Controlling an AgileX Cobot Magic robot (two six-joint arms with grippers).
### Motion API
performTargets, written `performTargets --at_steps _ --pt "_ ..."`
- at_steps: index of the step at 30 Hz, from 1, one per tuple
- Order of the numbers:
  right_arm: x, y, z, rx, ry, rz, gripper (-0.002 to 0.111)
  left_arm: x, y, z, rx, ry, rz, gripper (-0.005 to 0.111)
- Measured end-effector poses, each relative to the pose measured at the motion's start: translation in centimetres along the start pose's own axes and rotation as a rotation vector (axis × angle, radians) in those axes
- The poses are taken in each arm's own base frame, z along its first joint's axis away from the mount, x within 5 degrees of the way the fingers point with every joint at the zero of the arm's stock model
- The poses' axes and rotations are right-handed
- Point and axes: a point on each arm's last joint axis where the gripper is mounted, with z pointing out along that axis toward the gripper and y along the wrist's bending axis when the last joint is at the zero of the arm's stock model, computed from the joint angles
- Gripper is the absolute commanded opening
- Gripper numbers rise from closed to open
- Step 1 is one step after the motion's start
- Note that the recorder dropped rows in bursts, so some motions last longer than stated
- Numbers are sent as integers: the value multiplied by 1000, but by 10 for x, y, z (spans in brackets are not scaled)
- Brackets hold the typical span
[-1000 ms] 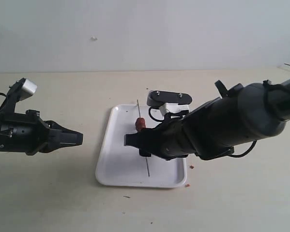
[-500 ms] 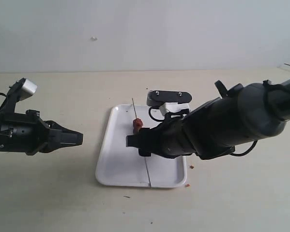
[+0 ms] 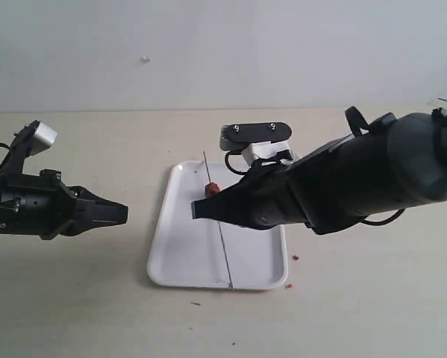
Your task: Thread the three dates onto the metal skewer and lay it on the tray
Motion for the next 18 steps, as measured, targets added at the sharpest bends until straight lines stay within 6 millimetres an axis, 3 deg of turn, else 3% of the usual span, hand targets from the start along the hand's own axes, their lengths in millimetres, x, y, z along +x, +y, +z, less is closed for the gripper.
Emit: performTargets --at_steps 4,7,13,18 --pt "-2 2 -4 -20 -5 -16 0 0 0 0 0 0 0 0" --pt "-10 4 -18 -38 -42 -47 0 0 0 0 0 0 0 0" --pt "-24 -16 -69 93 -194 -111 0 0 0 0 0 0 0 0" --pt "-10 -41 -117 193 -285 -167 0 0 0 0 0 0 0 0"
